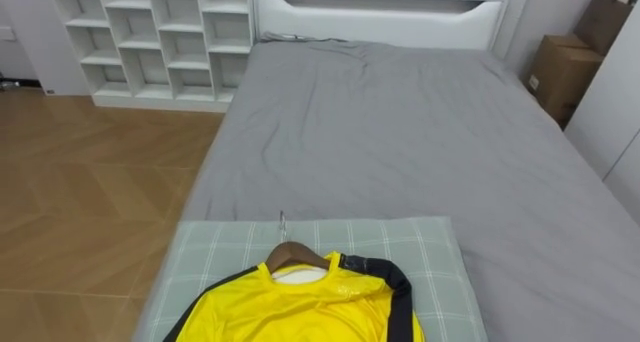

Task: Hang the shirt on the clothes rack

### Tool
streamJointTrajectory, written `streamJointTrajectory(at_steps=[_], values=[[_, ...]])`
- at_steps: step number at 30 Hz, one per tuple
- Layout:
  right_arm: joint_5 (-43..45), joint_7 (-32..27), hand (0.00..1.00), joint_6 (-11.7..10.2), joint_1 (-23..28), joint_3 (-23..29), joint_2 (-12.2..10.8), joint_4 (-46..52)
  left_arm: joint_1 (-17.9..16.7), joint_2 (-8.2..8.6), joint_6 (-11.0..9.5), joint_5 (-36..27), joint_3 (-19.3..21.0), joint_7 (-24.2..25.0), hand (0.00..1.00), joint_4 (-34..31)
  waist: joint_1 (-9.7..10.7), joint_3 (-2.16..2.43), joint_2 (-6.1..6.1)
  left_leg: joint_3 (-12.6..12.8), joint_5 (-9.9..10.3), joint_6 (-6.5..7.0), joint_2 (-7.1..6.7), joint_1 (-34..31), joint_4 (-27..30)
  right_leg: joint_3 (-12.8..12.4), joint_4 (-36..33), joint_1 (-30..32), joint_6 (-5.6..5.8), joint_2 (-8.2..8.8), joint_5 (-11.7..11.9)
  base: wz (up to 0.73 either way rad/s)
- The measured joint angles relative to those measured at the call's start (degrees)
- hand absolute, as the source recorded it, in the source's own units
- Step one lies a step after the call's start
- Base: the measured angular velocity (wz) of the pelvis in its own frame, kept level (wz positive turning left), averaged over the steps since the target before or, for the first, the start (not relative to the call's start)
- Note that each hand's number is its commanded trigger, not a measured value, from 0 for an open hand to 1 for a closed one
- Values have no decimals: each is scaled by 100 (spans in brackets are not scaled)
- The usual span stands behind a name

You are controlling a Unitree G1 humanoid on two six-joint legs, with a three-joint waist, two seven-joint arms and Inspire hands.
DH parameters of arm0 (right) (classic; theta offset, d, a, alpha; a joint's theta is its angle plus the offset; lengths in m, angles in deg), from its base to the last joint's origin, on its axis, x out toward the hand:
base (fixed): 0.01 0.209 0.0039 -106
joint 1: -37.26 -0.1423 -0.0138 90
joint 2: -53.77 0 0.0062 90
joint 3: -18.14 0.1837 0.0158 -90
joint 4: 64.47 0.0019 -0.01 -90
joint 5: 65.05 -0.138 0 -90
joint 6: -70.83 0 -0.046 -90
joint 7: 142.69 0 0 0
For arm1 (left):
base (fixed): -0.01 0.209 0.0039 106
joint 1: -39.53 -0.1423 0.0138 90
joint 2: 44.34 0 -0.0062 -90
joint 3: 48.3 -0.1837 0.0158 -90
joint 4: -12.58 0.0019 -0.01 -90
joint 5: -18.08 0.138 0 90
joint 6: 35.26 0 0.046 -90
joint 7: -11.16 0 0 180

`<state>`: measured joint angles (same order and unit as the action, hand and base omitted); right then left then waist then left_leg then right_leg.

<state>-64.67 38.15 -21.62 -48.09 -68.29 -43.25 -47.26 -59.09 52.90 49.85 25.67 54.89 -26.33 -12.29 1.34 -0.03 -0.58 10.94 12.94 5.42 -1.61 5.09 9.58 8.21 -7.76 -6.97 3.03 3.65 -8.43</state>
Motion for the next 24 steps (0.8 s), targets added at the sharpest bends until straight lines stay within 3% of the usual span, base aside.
streamJointTrajectory(at_steps=[7,12,19,24], values=[[16,-49,0,-3,-12,-21,-1,-1,32,-17,-47,-5,-23,-49,0,-129,15,6,-12,-9,-4,-6,-1,-54,19,140,3,34,-6,15,-11,2],[18,-124,0,-68,-5,-122,0,1,31,-120,-152,29,-300,-233,0,-622,47,5,-26,-16,-5,-7,0,-39,17,145,10,-28,-6,15,-14,1],[10,-273,0,-161,96,-175,38,-46,138,-196,-275,660,-387,-582,0,-798,95,2,-17,-17,-5,-8,-2,-60,22,177,4,15,-9,22,-24,0],[19,-276,0,-147,84,-181,64,-78,177,-217,-307,1086,-400,-846,0,-1349,120,-6,14,-35,-5,-8,-2,-91,59,223,-1,41,-11,27,-24,2]])
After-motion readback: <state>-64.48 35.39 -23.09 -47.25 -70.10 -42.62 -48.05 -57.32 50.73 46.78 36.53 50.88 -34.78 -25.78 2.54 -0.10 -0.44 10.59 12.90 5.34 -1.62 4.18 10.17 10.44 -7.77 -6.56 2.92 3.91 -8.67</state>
